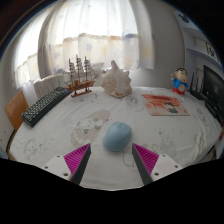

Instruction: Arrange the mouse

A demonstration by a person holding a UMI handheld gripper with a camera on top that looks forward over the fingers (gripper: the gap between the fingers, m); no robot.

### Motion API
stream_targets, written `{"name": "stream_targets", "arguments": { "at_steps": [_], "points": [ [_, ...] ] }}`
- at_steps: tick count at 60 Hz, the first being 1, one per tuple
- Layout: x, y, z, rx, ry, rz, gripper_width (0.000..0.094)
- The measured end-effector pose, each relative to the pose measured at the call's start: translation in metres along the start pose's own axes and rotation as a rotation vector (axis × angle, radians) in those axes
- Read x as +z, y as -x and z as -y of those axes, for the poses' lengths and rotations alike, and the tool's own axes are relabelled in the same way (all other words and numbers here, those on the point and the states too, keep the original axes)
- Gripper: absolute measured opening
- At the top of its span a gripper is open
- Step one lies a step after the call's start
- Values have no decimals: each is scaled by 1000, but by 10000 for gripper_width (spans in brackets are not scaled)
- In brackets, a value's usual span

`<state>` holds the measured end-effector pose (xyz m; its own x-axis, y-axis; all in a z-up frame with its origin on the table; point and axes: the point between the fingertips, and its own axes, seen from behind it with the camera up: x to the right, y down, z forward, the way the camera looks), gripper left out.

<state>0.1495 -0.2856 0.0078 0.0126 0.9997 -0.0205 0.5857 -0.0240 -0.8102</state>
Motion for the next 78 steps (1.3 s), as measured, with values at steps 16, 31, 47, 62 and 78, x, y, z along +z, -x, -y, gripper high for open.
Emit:
{"name": "stream_targets", "arguments": {
  "at_steps": [16,31,47,62,78],
  "points": [
    [47,-5,19,-2,8,-44,859],
    [75,2,35,-16,19,-29,729],
    [76,11,45,-78,26,17,413],
    [40,-43,179,-13,-100,29,404],
    [126,-236,267,-25,-161,-107,401]
  ]
}}
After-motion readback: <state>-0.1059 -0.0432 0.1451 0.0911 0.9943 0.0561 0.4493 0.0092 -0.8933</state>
